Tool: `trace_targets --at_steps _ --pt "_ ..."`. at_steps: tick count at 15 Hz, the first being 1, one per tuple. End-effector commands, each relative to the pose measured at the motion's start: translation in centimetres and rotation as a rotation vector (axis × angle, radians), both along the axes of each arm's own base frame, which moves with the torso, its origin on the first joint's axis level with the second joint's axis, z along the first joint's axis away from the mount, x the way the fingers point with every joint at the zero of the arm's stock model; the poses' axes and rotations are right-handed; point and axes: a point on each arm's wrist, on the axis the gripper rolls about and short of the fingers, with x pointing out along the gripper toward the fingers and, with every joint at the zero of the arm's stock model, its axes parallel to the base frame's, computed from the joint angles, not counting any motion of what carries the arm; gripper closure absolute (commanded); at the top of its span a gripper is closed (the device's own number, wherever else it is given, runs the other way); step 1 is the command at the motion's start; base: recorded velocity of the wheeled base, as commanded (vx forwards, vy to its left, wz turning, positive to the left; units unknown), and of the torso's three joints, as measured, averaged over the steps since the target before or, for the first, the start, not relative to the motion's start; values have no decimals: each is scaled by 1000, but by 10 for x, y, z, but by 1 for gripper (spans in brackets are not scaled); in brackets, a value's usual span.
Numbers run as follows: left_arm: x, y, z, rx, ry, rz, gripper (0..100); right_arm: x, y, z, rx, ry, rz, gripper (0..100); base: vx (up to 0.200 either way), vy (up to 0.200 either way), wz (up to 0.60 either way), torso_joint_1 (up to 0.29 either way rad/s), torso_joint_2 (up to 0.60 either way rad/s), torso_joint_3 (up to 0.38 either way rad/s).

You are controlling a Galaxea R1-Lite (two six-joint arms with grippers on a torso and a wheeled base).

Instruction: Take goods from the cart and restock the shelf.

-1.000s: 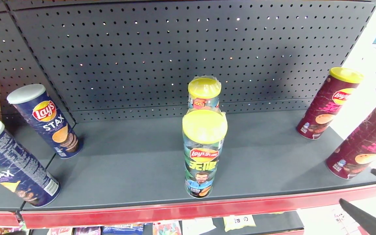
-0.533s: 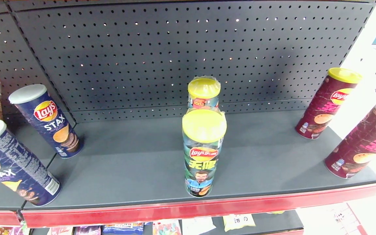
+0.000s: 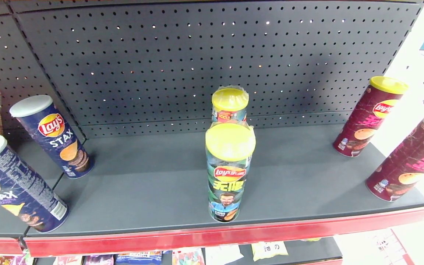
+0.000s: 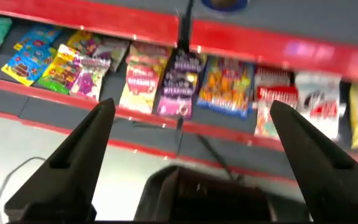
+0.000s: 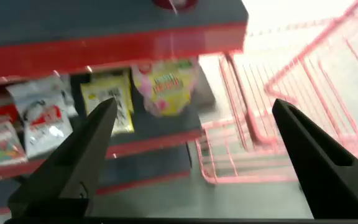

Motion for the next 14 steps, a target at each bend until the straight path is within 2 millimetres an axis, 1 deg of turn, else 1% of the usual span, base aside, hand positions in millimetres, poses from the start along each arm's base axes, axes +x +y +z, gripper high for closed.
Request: trace_targets --at_steps 1,2,3,4,5,7,8,9,10,11,12,13,14 --pt "11 -1 1 -21 4 60 0 3 1 -10 -1 -84 84 0 0 0 0 0 0 0" --pt "23 -4 -3 -26 -29 116 0 8 1 -18 -17 -103 82 0 0 0 0 0 0 0" --pt "34 -3 -13 -15 -101 88 0 12 0 -26 -43 -115 63 0 0 0 0 0 0 0" --pt "39 -2 -21 45 -172 33 0 13 0 -25 -55 -160 58 0 0 0 0 0 0 0" --pt "42 -2 -20 85 -193 3 0 13 0 -25 -55 -160 58 0 0 0 0 0 0 0" --pt "44 -6 -12 95 -282 -174 0 13 0 -23 -60 -170 56 0 0 0 0 0 0 0" --pt "45 -8 -14 112 -279 -268 0 13 0 -21 -74 -193 55 0 0 0 0 0 0 0" --pt "46 -8 -18 135 -259 -276 0 14 -1 -23 -74 -181 49 0 0 0 0 0 0 0" --pt "49 -6 -26 140 -231 -236 0 13 -1 -26 -65 -151 35 0 0 0 0 0 0 0" --pt "49 -5 -27 152 -225 -186 0 13 -1 -26 -58 -145 33 0 0 0 0 0 0 0" --pt "54 2 -36 220 -221 59 0 13 -1 -26 -32 -147 28 0 0 0 0 0 0 0" --pt "59 4 -46 229 -247 130 0 13 -1 -27 -21 -147 19 0 0 0 0 0 0 0" --pt "60 4 -44 194 -301 127 0 13 -2 -27 -11 -148 -11 0 0 0 0 0 0 0"
